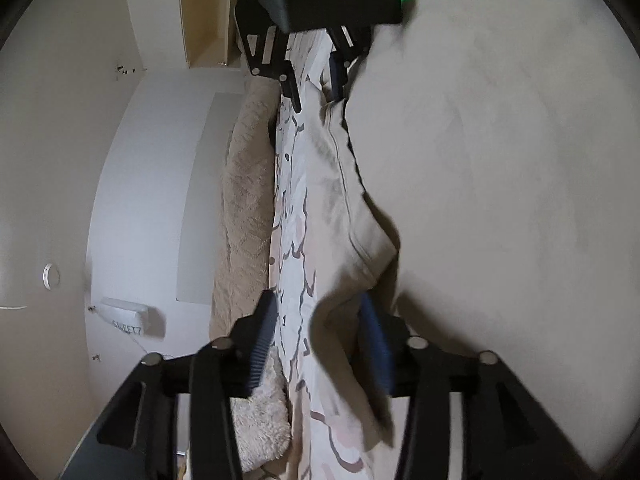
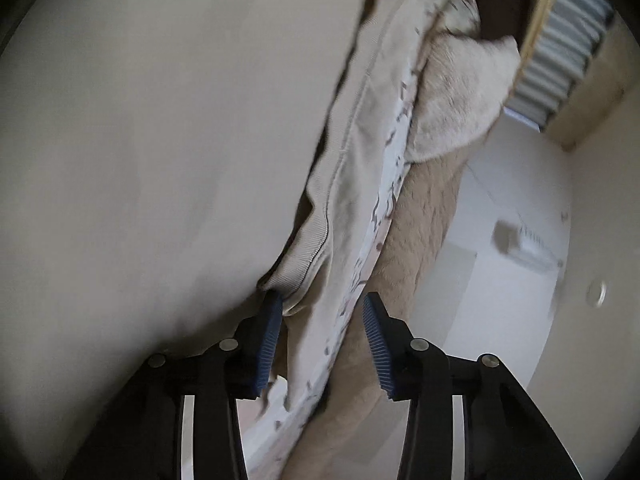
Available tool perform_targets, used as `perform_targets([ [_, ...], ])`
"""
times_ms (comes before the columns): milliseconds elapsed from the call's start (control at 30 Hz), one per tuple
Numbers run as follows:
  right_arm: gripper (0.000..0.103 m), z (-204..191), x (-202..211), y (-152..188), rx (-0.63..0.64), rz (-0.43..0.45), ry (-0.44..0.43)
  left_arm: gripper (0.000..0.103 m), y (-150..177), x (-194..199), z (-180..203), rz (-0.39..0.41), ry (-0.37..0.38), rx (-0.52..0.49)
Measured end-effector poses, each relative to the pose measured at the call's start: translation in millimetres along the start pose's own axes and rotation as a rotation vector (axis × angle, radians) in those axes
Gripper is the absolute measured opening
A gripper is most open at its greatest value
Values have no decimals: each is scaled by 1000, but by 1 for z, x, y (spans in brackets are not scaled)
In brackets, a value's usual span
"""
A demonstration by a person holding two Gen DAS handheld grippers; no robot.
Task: Fold clothes
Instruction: 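Grasp the collar with the left gripper while the right gripper grasps the shoulder, lift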
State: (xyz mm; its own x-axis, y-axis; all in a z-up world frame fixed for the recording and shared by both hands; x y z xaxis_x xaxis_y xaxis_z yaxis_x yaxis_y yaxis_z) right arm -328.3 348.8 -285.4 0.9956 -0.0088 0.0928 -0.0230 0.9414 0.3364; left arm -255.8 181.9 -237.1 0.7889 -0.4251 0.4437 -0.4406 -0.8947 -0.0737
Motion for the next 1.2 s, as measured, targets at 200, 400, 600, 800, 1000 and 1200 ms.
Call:
perform_targets([
  [200, 44, -10, -7, 8, 72, 20, -4, 53, -16, -14, -3, 5, 52, -74],
  [400, 44, -7, -10, 3, 47, 37, -18, 52, -27, -25, -3, 18, 99, -113],
  [600, 43, -10, 3, -3, 116, 125, 0, 10, -24, -27, -14, 5, 190, 23],
  [800, 10, 13, 2, -13, 0, 50, -20, 9, -25, -7, -22, 30, 156, 74],
  [1000, 10, 71, 36, -1, -181, -59, -44, 9, -21, 39, -47, 34, 111, 83],
  [1200, 10, 127, 110, -3, -251, -83, -63, 9, -10, 113, -70, 17, 81, 27],
])
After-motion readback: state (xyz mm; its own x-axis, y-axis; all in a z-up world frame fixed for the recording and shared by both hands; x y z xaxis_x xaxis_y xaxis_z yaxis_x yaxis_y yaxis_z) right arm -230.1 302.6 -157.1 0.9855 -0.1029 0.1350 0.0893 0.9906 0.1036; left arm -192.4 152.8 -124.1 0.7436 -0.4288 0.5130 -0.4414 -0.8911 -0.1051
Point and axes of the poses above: each gripper's, at about its wrist camera, not at the fingertips, and x roughly against the way its jaws point, z to its right, y to its underside, the point moved 4 cm from there along -x, roughly the way its jaws point, and after that the axes turned 12 degrees about y, right-handed, at the moved point
